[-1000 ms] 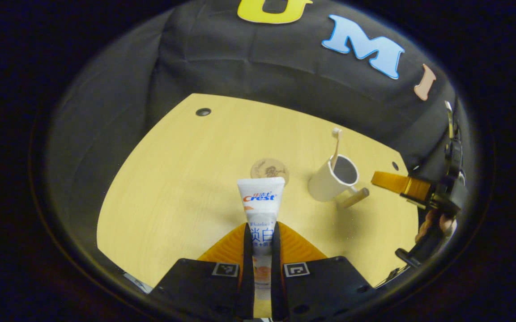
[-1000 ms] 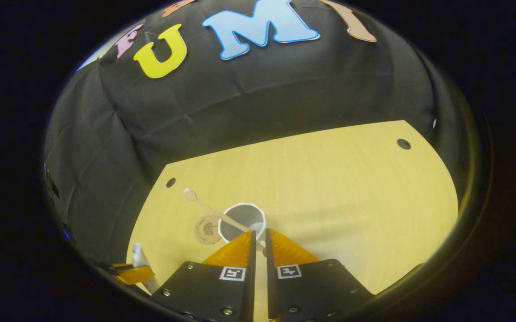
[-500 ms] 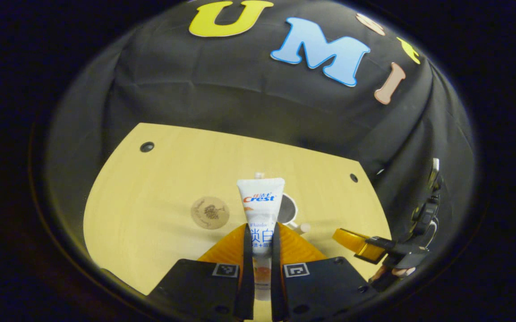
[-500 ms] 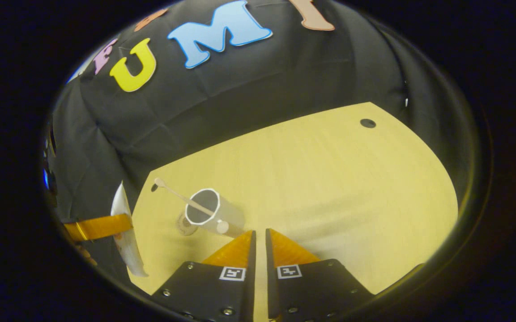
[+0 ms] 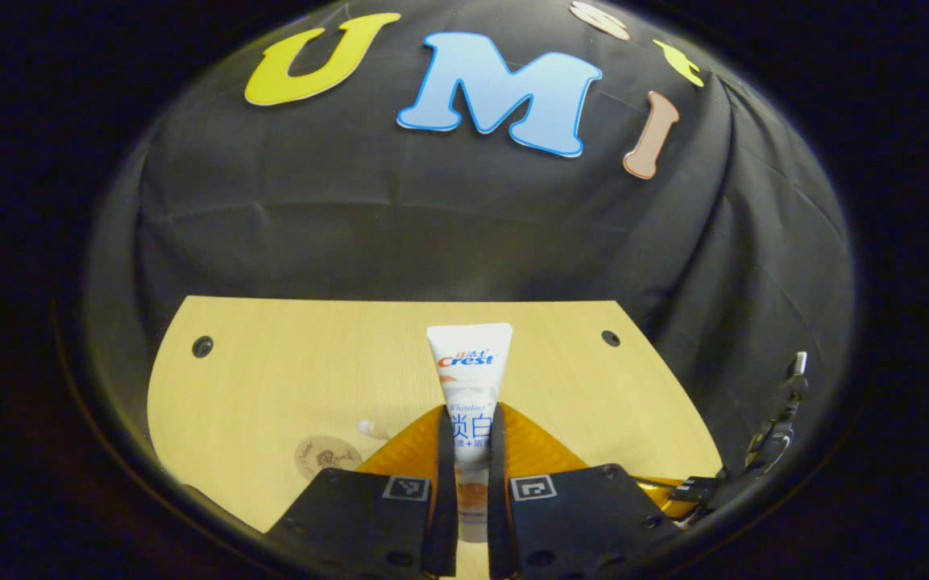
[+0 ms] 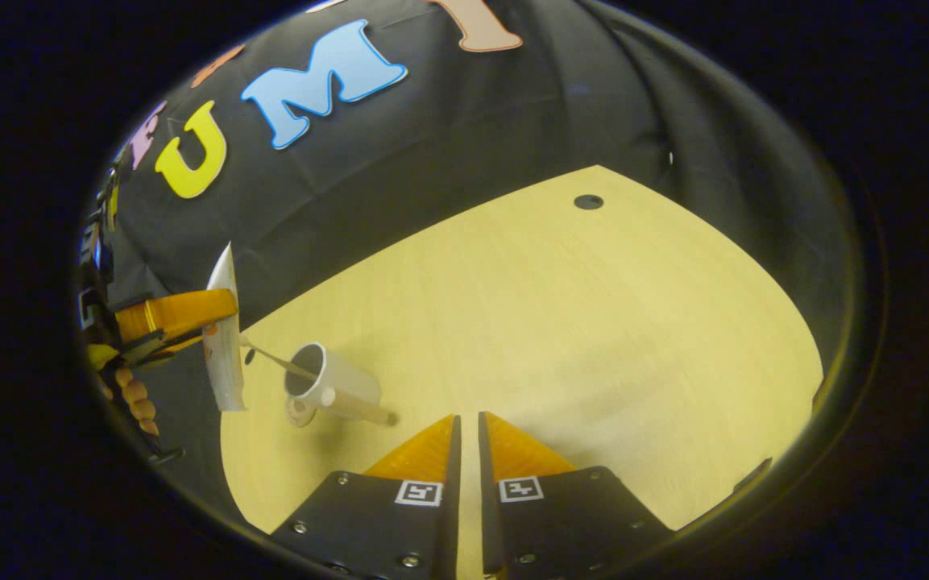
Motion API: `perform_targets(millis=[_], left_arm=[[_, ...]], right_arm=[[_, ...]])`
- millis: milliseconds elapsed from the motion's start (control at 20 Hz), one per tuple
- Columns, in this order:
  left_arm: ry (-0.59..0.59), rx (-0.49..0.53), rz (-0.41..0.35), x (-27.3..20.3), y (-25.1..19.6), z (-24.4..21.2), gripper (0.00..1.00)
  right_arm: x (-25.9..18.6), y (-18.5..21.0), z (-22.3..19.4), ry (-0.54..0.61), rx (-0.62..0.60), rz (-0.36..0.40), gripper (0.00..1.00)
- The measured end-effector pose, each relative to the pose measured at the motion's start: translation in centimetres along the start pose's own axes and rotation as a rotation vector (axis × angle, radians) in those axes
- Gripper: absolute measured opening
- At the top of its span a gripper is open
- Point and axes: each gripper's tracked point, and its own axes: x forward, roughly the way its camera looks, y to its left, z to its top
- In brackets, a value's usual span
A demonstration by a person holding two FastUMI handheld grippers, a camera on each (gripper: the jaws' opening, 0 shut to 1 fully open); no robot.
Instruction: Put the toothbrush and toothpaste on the desktop into the cup, then pick up the cup and place it on the coaster on the desktop.
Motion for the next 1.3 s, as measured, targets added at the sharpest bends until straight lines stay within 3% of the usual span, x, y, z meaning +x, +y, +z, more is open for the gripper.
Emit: perform_targets(millis=[250,550,850,1000,1050,1150,1300], left_arm=[[-0.017,0.084,0.004,3.7,-0.5,0.9,0.22],[-0.010,0.057,0.032,7.8,0.8,-0.2,0.22],[0.023,0.093,0.061,8.9,1.9,-3.0,0.22],[0.023,0.092,0.037,8.7,1.4,-3.9,0.32],[0.019,0.086,0.033,8.6,1.3,-4.0,0.30],[0.003,0.090,0.041,8.0,1.4,-4.0,0.73],[-0.001,0.079,0.048,6.7,1.4,-4.3,0.82]], right_arm=[[-0.4,-2.5,-0.2,0.003,0.056,-0.050,0.11],[-0.3,-2.6,0.0,0.006,0.081,-0.062,0.11],[0.0,-2.7,0.3,0.015,0.083,-0.074,0.11],[0.4,-2.7,-0.1,0.023,0.082,-0.077,0.11],[0.4,-2.7,-0.1,0.026,0.083,-0.076,0.11],[0.6,-2.5,-0.1,0.033,0.078,-0.069,0.11],[1.4,-1.6,0.6,0.033,0.060,-0.050,0.11]])
